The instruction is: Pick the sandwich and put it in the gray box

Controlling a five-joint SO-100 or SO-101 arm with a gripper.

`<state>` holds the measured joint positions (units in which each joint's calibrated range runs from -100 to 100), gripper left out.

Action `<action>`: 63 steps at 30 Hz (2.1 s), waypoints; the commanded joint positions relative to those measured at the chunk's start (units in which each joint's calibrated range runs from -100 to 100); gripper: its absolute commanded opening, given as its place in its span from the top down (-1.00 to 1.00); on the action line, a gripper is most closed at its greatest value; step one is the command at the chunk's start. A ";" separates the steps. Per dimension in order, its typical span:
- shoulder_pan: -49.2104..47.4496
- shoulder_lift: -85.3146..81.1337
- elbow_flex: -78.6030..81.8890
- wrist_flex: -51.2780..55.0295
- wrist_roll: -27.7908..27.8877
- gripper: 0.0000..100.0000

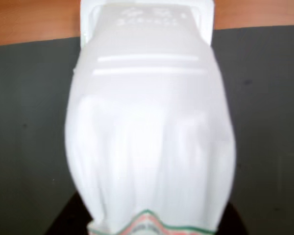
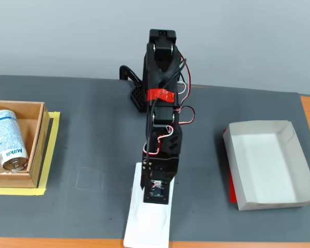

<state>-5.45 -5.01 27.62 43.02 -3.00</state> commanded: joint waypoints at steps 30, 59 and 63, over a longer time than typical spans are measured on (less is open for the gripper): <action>-12.71 -24.62 -2.06 -0.40 -0.30 0.96; -48.89 -27.33 -7.04 -0.40 -0.51 0.96; -48.97 -24.11 -8.12 -3.78 -0.51 0.96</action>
<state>-54.24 -29.48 23.30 42.24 -3.39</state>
